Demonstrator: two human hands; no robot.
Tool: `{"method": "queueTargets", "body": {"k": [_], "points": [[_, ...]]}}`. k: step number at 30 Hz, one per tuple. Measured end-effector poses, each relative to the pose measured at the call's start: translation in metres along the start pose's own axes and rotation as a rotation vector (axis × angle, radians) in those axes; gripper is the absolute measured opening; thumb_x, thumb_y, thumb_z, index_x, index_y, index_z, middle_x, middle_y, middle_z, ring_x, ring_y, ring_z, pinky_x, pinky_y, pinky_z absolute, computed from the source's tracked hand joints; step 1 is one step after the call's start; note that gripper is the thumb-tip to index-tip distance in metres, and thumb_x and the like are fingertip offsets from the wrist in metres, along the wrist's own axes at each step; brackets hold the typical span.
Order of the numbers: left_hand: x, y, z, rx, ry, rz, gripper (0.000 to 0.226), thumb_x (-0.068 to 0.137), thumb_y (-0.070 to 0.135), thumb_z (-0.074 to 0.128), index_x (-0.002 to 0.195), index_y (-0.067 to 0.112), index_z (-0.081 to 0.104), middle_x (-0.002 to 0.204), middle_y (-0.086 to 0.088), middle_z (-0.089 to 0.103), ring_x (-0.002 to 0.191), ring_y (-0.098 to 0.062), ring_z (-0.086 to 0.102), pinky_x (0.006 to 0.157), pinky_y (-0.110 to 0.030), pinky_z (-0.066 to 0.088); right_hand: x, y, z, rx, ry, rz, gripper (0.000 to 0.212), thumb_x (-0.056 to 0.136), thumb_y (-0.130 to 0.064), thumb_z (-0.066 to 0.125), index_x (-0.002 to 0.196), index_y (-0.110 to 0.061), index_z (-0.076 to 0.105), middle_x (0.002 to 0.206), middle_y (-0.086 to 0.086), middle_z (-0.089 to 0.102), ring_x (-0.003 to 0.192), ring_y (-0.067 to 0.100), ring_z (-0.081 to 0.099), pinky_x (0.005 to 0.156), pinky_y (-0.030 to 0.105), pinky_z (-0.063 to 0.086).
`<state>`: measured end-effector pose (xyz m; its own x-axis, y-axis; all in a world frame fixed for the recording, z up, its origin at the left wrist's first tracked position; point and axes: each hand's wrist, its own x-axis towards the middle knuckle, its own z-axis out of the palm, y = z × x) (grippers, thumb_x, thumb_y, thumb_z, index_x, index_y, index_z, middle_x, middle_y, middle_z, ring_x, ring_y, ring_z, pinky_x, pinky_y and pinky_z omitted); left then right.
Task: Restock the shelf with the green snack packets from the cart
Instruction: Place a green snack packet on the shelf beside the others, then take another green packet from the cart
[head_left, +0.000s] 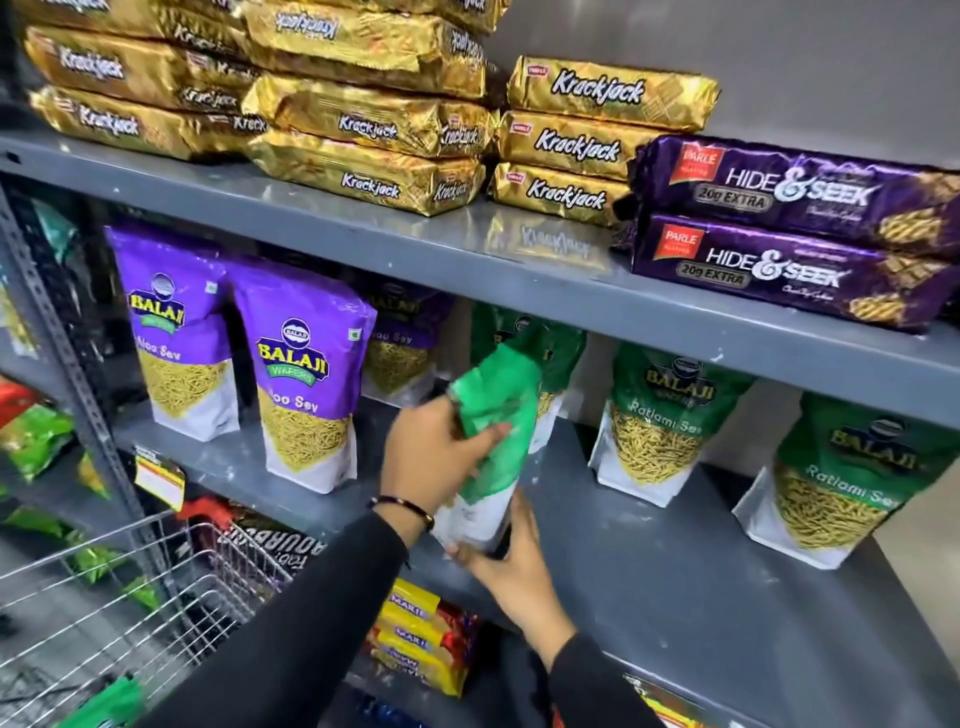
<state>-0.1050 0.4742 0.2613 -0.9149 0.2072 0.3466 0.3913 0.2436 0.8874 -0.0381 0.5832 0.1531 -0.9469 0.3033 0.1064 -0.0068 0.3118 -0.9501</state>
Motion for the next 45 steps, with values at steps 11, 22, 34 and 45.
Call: {"method": "queueTargets", "body": {"k": [11, 22, 34, 45], "points": [[0.030, -0.037, -0.011, -0.344, 0.158, -0.167, 0.042, 0.069, 0.006, 0.075, 0.104, 0.014, 0.055, 0.094, 0.003, 0.067, 0.080, -0.013, 0.061, 0.079, -0.028, 0.051, 0.034, 0.007, -0.048, 0.512, 0.133, 0.154, 0.031, 0.080, 0.003, 0.061, 0.106, -0.010, 0.051, 0.077, -0.013, 0.072, 0.086, 0.015, 0.061, 0.070, 0.023, 0.047], [0.042, -0.059, 0.008, -0.538, -0.170, -0.439, 0.020, 0.085, 0.009, 0.058, 0.105, 0.008, 0.062, 0.079, 0.009, 0.070, 0.056, 0.006, 0.066, 0.051, -0.018, 0.056, 0.037, 0.006, -0.051, 0.489, 0.164, 0.225, 0.017, 0.085, -0.007, 0.058, 0.093, -0.021, 0.061, 0.098, 0.003, 0.068, 0.099, 0.024, 0.060, 0.095, 0.049, 0.045], [0.019, -0.078, -0.051, -0.350, -0.112, -0.421, 0.019, 0.081, 0.012, 0.065, 0.100, 0.011, 0.062, 0.085, -0.003, 0.064, 0.053, 0.009, 0.060, 0.047, -0.011, 0.041, 0.006, -0.028, 0.005, 0.136, 0.680, -0.213, 0.022, 0.072, -0.026, 0.061, 0.088, -0.040, 0.055, 0.088, 0.011, 0.058, 0.082, 0.034, 0.056, 0.076, 0.048, 0.048], [-0.103, -0.199, -0.278, -0.106, 0.124, -0.681, 0.021, 0.072, 0.005, 0.072, 0.061, 0.021, 0.066, 0.041, 0.010, 0.061, 0.041, 0.002, 0.054, 0.045, -0.016, 0.047, -0.013, -0.049, 0.228, -0.123, -0.433, -0.069, 0.032, 0.080, -0.002, 0.061, 0.072, -0.032, 0.057, 0.068, -0.009, 0.056, 0.059, -0.005, 0.052, 0.065, 0.014, 0.042]]}}
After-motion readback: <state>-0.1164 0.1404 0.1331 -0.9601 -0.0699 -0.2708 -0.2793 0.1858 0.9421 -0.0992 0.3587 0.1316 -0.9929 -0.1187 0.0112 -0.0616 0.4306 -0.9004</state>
